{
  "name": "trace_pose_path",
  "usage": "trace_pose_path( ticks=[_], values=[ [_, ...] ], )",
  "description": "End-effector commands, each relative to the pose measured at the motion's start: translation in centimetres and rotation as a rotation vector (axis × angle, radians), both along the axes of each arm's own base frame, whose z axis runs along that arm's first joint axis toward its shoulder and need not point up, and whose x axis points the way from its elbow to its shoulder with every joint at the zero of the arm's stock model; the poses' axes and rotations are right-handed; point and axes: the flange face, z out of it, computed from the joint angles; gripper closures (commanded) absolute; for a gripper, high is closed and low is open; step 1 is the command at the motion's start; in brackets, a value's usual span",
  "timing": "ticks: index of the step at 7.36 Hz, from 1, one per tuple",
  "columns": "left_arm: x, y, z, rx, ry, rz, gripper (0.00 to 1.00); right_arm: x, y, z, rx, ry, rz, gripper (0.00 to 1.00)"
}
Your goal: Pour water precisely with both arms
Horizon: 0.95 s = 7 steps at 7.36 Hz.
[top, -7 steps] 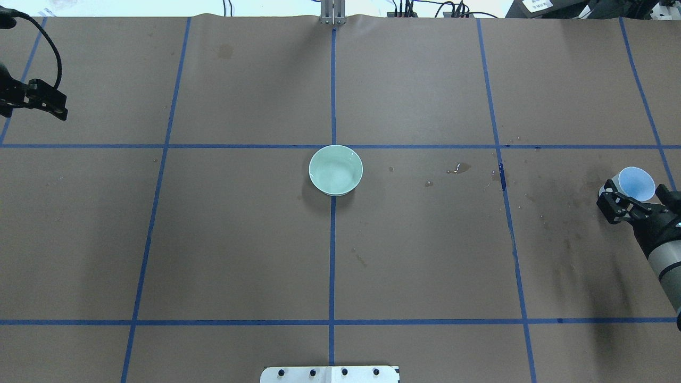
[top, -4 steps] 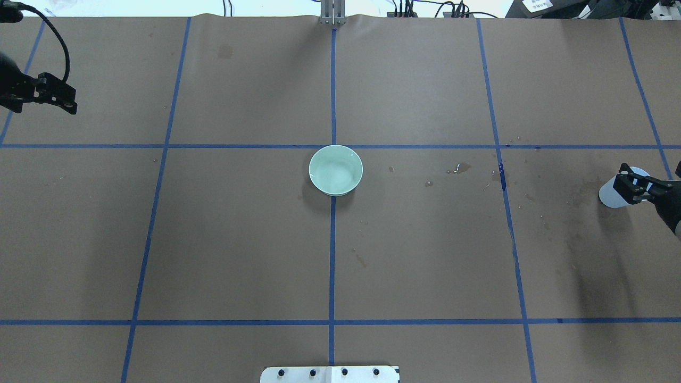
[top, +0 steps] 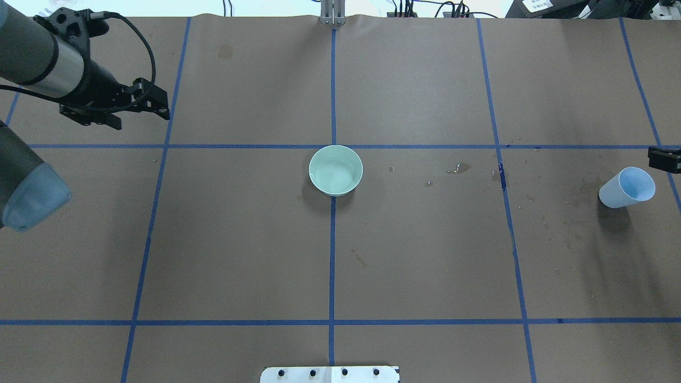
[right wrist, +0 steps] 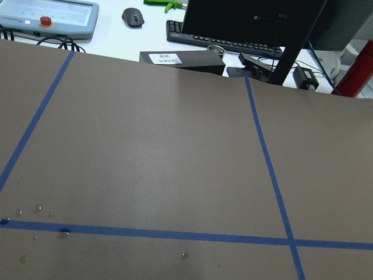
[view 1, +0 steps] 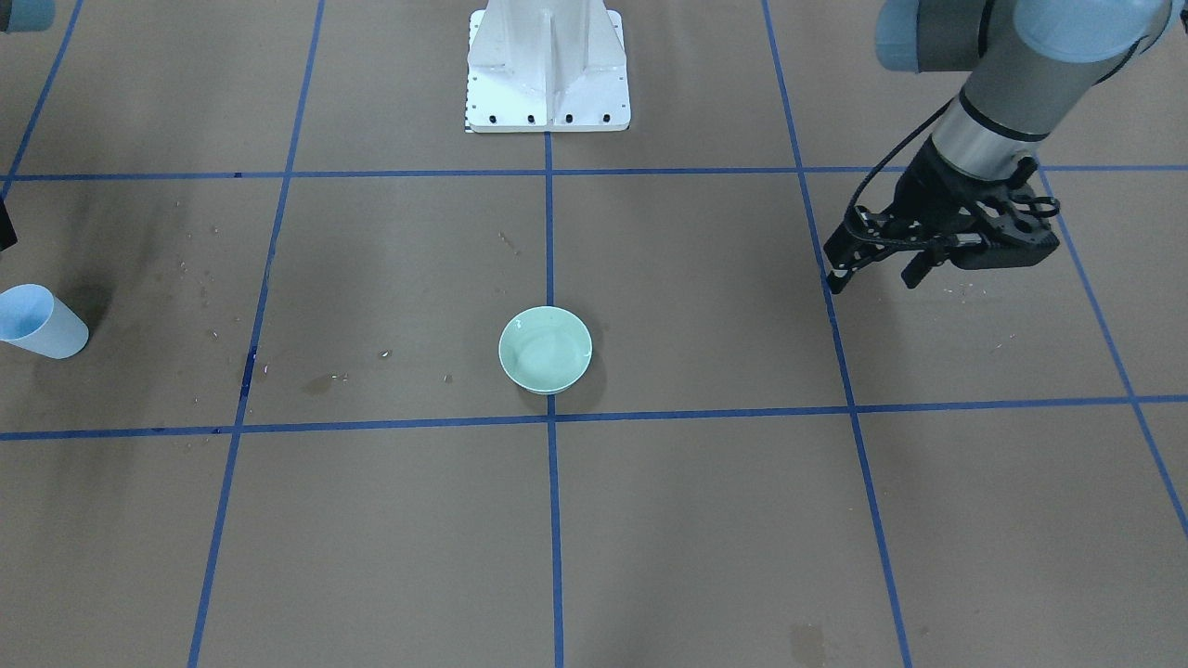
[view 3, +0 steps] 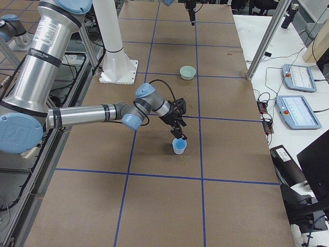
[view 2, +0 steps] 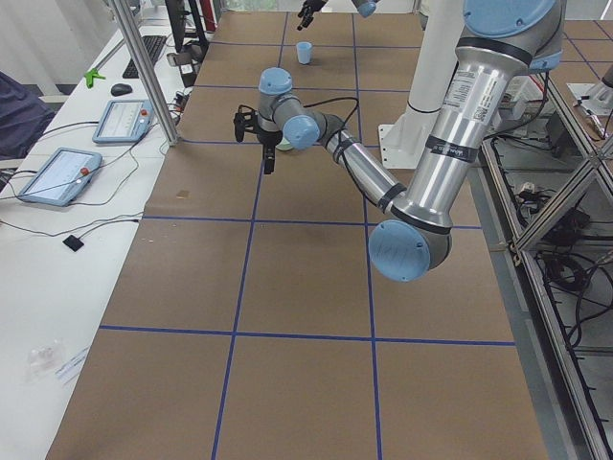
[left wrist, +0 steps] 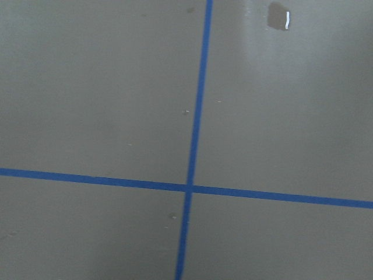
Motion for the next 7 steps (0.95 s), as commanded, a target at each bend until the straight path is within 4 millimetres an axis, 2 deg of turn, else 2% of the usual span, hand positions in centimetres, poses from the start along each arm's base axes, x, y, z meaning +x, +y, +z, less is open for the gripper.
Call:
trace_pose_path(
  ticks=[1, 3, 4, 5, 6, 7],
  values=[
    [6.3, 0.5, -4.8, -0.017, 0.150, -0.006, 0.00, 3.5, -2.9, 1.9, -0.075, -0.038, -0.151, 0.01],
    [11.8, 0.3, -4.6, -0.006, 0.233, -0.047, 0.00, 5.4, -7.2, -0.5, -0.165, -0.027, -0.236, 0.01],
    [15.1, 0.7, -5.1, 0.004, 0.238, -0.066, 0.00, 6.8, -9.5, -1.9, -0.210, -0.001, -0.278, 0.01],
    [17.7, 0.2, -5.5, 0.035, 0.252, -0.085, 0.00, 7.9, -11.8, -3.7, -0.257, 0.043, -0.338, 0.01],
    [21.0, 0.5, -4.5, 0.043, 0.289, -0.099, 0.00, 8.0, -12.9, -4.7, -0.350, 0.052, -0.363, 0.01],
    [23.6, 0.3, -3.5, 0.021, 0.306, -0.103, 0.00, 7.9, -13.0, -4.4, -0.373, 0.041, -0.367, 0.01]
  ],
)
